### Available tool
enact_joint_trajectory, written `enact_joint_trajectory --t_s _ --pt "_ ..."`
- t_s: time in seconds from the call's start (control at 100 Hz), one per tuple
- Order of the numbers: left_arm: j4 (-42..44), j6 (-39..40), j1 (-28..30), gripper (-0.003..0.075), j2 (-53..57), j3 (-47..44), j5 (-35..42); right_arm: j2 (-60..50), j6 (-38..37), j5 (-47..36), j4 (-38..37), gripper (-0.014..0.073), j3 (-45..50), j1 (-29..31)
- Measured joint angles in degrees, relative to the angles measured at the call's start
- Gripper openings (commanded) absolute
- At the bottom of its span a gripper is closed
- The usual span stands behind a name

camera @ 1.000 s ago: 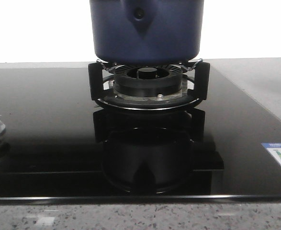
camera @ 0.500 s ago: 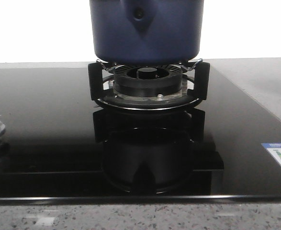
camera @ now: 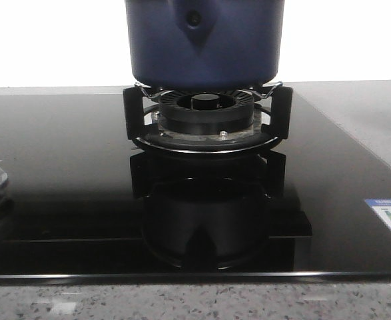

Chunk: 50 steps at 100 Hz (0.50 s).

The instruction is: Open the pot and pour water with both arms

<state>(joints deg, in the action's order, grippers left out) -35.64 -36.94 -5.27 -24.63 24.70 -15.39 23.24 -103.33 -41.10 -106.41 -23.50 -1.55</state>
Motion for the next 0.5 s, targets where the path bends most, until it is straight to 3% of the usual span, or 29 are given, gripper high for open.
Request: enact_joint_trajectory --t_s 0.08,0.19,0.34,0.5 --pt "19.5 17.5 0.0 -0.0020 0.9 -1.4 0.2 0.0 0.0 0.0 0.0 -0.0064 0.0 0.0" --pt "33.4 32.4 0.0 -0.0020 4.1 -6.0 3.2 0.0 0.0 0.0 0.0 -0.0064 0.0 0.0" --pt "37.2 36.9 0.0 -0.0020 12.1 -15.9 9.3 0.0 0.0 0.0 0.0 -0.0064 0.0 0.0" --pt "37.1 37.6 0.0 -0.0020 21.4 -24.2 8.5 0.0 0.0 0.0 0.0 -0.0064 0.0 0.0"
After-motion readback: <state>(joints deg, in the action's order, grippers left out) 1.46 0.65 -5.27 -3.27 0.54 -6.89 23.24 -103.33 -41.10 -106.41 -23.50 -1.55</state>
